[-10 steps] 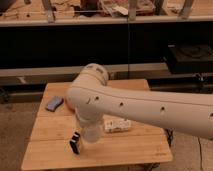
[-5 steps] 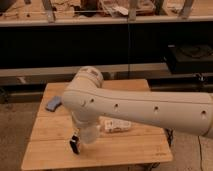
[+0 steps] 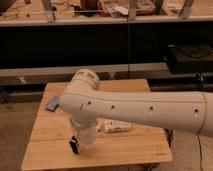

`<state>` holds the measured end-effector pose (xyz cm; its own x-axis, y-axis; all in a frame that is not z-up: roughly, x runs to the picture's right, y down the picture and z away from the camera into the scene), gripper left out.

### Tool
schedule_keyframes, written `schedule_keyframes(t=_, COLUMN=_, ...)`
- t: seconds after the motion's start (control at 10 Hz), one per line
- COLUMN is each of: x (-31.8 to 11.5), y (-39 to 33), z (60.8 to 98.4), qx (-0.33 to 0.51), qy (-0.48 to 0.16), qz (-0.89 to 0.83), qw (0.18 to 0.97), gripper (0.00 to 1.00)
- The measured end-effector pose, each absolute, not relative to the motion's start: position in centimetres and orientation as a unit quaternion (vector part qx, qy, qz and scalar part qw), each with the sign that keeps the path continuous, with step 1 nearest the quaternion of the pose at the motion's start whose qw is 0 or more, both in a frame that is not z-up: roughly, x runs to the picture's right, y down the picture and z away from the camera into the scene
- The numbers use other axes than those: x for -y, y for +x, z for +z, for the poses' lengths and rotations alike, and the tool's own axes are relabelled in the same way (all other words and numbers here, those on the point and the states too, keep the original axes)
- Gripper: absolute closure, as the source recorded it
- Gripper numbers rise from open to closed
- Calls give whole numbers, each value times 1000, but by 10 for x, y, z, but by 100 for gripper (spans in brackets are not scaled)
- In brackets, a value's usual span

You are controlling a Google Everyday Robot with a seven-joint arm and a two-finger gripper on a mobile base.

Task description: Place the ceramic cup over the eraser

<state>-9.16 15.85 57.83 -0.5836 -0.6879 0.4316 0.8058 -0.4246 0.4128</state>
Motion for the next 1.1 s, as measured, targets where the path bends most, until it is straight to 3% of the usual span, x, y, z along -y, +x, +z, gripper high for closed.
schedule_keyframes(t=0.7, x=-153, y=-96, z=560, qx=333, qy=-42, qz=-834, qw=437, gripper=82)
schedule_keyframes(t=1.1, x=-159, y=-105, z=564, qx=359, qy=-42, qz=-836, qw=412, gripper=82)
